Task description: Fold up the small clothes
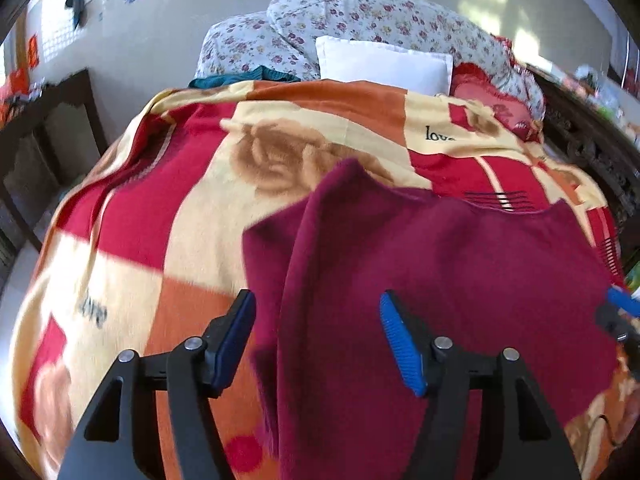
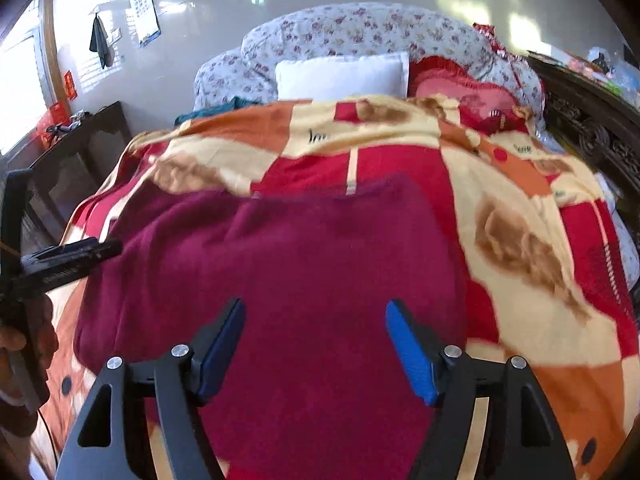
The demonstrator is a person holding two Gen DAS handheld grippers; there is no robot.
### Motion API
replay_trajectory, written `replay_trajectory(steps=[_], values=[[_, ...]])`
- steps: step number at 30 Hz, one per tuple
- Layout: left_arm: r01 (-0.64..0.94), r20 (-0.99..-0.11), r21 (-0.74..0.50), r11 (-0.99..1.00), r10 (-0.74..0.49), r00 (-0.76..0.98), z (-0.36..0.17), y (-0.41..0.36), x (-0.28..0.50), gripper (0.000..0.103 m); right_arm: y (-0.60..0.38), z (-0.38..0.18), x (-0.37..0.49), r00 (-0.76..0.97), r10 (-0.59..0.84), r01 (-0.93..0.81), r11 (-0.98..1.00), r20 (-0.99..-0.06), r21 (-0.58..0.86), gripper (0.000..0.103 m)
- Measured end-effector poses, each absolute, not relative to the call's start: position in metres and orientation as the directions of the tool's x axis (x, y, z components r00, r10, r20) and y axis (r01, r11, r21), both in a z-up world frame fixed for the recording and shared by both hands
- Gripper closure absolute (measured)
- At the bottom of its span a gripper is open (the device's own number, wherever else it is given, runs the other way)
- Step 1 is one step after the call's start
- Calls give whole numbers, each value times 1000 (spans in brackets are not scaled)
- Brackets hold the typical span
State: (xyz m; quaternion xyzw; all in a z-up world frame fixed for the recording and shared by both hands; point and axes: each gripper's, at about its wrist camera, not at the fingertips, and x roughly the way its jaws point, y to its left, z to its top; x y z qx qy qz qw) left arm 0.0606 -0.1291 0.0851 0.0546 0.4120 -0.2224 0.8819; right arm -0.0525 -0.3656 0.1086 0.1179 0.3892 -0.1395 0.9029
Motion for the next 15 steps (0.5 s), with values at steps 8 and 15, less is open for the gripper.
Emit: replay_trajectory(steps=[8, 15], values=[[399, -759, -112, 910, -337, 557, 62, -114, 32, 36, -342, 90, -45, 626, -205, 366, 929, -753, 51, 24], [379, -734, -129, 916, -345, 584, 56, -103, 36, 36, -308, 110, -9, 669, -152, 254, 967, -728, 31, 37]])
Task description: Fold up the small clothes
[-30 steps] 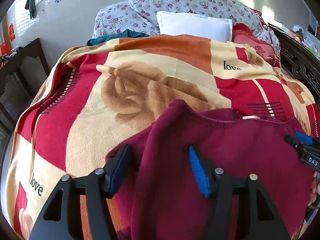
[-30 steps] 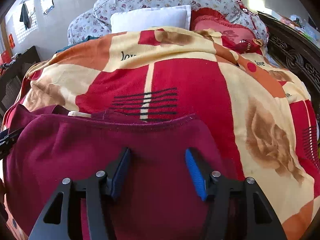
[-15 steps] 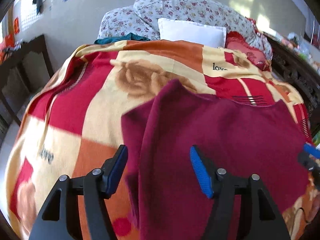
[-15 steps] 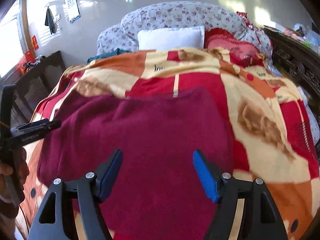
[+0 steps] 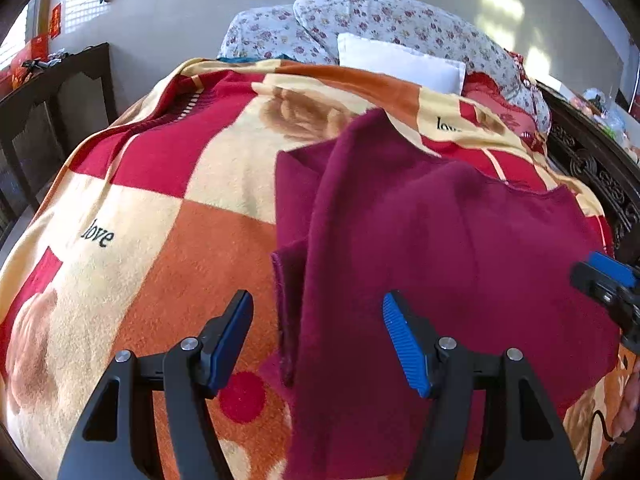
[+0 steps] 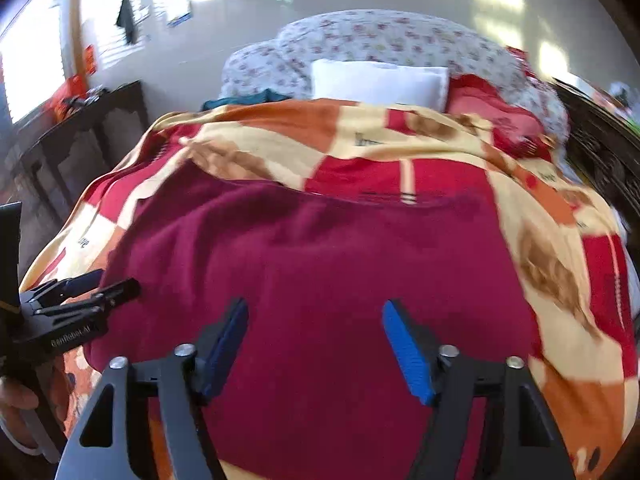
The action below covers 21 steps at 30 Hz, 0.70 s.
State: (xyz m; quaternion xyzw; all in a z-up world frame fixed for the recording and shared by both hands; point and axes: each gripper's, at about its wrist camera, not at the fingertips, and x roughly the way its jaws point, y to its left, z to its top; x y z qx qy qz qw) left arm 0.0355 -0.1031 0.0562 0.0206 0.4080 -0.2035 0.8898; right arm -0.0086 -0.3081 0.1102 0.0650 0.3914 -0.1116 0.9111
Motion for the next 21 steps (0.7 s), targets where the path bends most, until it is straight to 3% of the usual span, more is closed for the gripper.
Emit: replay_trajectory(steps=[8, 21], values=[[380, -730, -218, 899, -409, 547, 48, -86, 40, 32, -287, 94, 64, 638, -108, 206, 978, -763, 34, 46], [349, -721, -335, 875, -476, 503, 44, -61, 50, 29, -268, 71, 133, 578, -134, 203, 979, -805, -17, 45]])
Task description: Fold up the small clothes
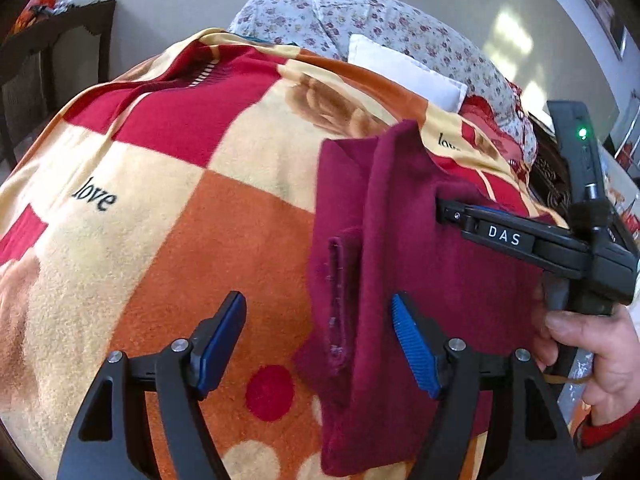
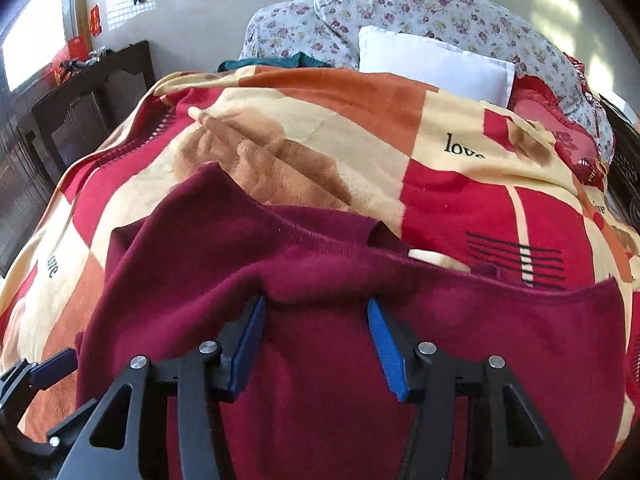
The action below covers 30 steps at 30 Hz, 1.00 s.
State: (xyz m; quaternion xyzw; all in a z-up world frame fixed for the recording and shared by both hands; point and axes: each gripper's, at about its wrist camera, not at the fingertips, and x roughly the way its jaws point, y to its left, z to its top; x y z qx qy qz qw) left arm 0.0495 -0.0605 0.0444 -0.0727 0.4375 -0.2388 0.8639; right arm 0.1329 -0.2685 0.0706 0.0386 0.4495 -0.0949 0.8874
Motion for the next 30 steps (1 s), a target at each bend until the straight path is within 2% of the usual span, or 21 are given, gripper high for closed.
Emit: replay_trajectory(steps=[6, 12, 18, 21, 25, 26, 27, 28, 30], values=[[329, -720, -386, 862, -505, 476, 43, -50, 54, 27, -265, 94, 124, 592, -128, 209, 978, -795, -3, 45], [338, -733, -354, 872, -483, 479, 41, -55, 52, 27, -238, 96, 133, 611, -89, 156, 988, -787, 9, 45], [331, -738, -364, 871, -486, 468, 39, -52, 54, 26, -225, 102, 141, 640, -13, 146, 984, -769, 105, 44], [325, -738, -377, 867, -493, 460, 37, -51, 56, 25, -225, 107, 141, 658, 31, 154, 972, -752, 176, 33], [326, -739, -375, 868, -492, 459, 37, -51, 55, 25, -213, 97, 159, 624, 55, 119, 979, -779, 165, 32], [326, -739, -377, 867, -494, 458, 37, -51, 56, 25, -210, 93, 163, 613, 40, 114, 984, -789, 138, 45], [326, -740, -379, 866, -495, 456, 37, -51, 56, 25, -208, 89, 167, 603, 18, 119, 987, -797, 112, 65], [325, -740, -381, 866, -496, 455, 37, -50, 57, 25, -207, 86, 170, 595, 4, 120, 988, -803, 94, 92], [322, -739, -390, 863, -502, 449, 37, -49, 58, 24, -204, 90, 169, 616, 4, 106, 990, -788, 88, 94]])
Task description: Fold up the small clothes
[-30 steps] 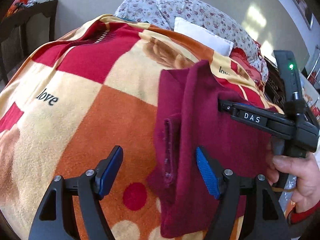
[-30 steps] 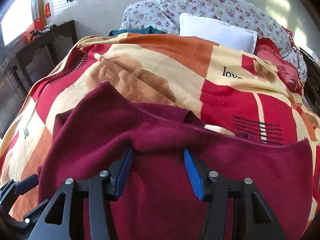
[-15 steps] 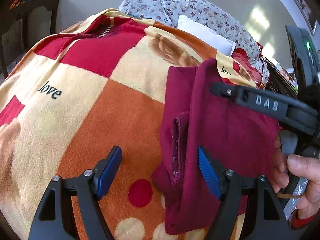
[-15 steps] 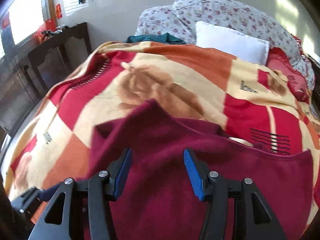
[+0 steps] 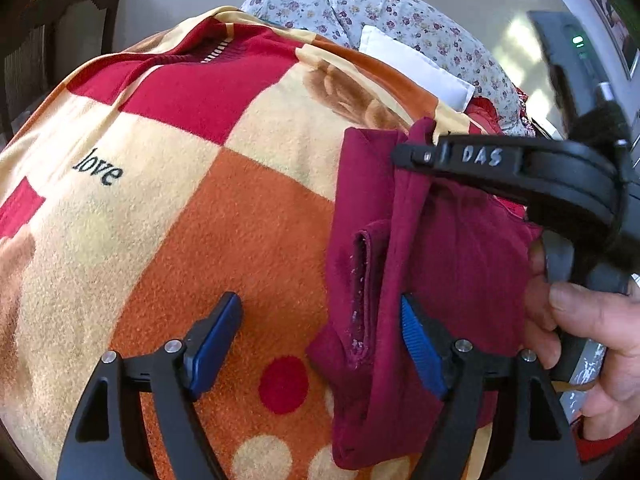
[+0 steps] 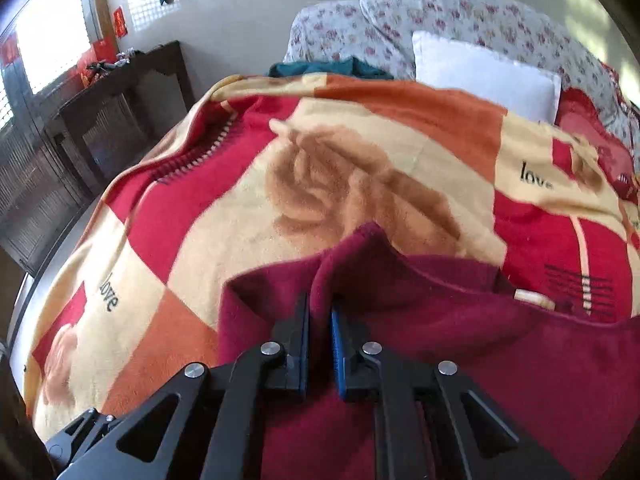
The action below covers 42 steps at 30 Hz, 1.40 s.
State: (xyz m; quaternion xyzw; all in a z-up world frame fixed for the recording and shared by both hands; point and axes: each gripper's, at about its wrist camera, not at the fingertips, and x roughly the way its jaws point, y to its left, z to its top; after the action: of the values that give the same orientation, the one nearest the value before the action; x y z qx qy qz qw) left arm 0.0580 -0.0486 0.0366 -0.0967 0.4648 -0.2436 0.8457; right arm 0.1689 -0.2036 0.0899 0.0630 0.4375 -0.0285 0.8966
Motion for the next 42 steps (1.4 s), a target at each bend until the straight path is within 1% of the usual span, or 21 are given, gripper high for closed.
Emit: replay_trajectory(steps=[3, 6, 7, 9, 11, 12, 13, 14, 15, 16, 19, 28, 32, 34, 36, 37, 38, 39, 41, 42], values=[[317, -738, -400, 860, -507, 446, 36, -48, 58, 24, -196, 93, 171, 628, 6, 71, 995, -778, 65, 94], [320, -741, -391, 863, -502, 446, 36, -49, 58, 24, -196, 78, 181, 601, 23, 68, 994, -799, 80, 94], [320, -741, -392, 862, -502, 445, 36, -49, 58, 24, -195, 76, 182, 601, 21, 60, 996, -799, 71, 93], [320, -741, -396, 861, -505, 441, 36, -49, 58, 24, -193, 81, 178, 610, 30, 51, 996, -792, 76, 86], [317, -740, -403, 858, -510, 439, 36, -48, 59, 24, -196, 89, 171, 619, 75, 48, 990, -782, 132, 60], [316, -739, -406, 857, -512, 438, 36, -48, 60, 24, -196, 92, 169, 619, 78, 50, 989, -781, 138, 58], [316, -739, -407, 857, -512, 437, 36, -48, 60, 24, -193, 95, 167, 618, 55, 53, 992, -785, 111, 49], [316, -739, -407, 857, -512, 437, 36, -48, 60, 24, -191, 96, 167, 613, 46, 48, 994, -789, 96, 32], [316, -739, -407, 857, -512, 437, 36, -48, 59, 24, -189, 96, 167, 605, 51, 39, 995, -795, 94, 27], [316, -739, -407, 857, -513, 437, 36, -48, 60, 24, -187, 95, 168, 596, 61, 32, 995, -801, 100, 26], [315, -739, -412, 855, -516, 434, 35, -47, 60, 24, -179, 90, 173, 557, 62, 12, 997, -828, 83, 26], [309, -737, -425, 851, -523, 427, 33, -45, 60, 22, -174, 80, 184, 522, -15, 49, 999, -853, 12, 25], [307, -740, -421, 854, -518, 428, 33, -44, 60, 22, -166, 73, 189, 506, -70, 42, 998, -860, -57, 23], [309, -743, -414, 856, -514, 428, 33, -45, 60, 22, -159, 68, 190, 505, -123, 22, 991, -854, -129, 24], [325, -750, -387, 863, -499, 433, 33, -49, 58, 21, -156, 64, 190, 508, -156, 9, 984, -847, -175, 33], [330, -750, -381, 863, -498, 436, 34, -51, 57, 19, -158, 65, 188, 514, -165, 18, 983, -842, -182, 43], [335, -748, -381, 862, -500, 436, 34, -51, 56, 18, -163, 68, 187, 519, -155, 23, 986, -841, -167, 51], [337, -747, -384, 860, -503, 435, 35, -51, 56, 18, -170, 71, 185, 522, -132, 26, 990, -843, -140, 56], [333, -741, -399, 854, -514, 432, 34, -50, 56, 16, -183, 78, 179, 531, -79, 34, 997, -844, -71, 75], [333, -738, -405, 852, -519, 430, 34, -49, 56, 14, -187, 82, 176, 538, -54, 35, 998, -841, -42, 78]])
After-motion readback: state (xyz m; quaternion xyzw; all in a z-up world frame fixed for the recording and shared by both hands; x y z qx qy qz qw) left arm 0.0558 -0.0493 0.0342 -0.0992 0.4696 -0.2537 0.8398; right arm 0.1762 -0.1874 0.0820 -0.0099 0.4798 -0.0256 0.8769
